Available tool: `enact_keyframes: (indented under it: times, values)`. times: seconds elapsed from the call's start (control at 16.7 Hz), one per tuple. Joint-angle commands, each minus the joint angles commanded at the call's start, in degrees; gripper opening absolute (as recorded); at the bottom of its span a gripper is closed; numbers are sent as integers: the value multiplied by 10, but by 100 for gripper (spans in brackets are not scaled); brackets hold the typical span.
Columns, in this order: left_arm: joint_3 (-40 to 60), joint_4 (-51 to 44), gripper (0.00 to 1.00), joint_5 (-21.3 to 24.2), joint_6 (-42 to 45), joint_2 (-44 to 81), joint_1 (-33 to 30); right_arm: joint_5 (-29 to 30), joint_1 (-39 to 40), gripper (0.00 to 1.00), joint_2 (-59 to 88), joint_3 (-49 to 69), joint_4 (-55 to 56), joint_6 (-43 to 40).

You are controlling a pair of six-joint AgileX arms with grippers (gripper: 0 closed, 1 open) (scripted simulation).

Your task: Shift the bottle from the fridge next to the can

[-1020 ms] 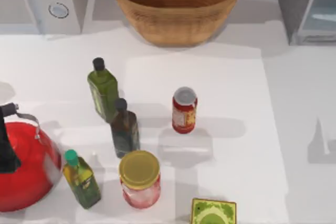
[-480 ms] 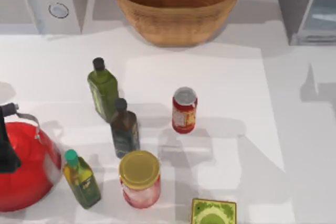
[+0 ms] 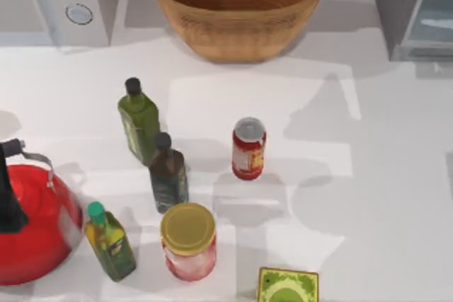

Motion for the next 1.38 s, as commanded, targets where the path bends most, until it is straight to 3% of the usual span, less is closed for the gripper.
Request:
enact_keyframes:
  times: [0.3, 0.54, 0.96, 1.38]
  values:
    - [0, 0, 100, 0, 0, 0, 0, -19, -21, 100, 197, 95, 106, -2]
    - [0, 0, 100, 0, 0, 0, 0, -25, -29, 100, 251, 129, 144, -3]
    - [0, 0, 100, 0, 0, 0, 0, -23, -25, 100, 255, 136, 139, -3]
    - [0, 0, 100, 0, 0, 0, 0, -11, -16, 100, 321, 274, 70, -3]
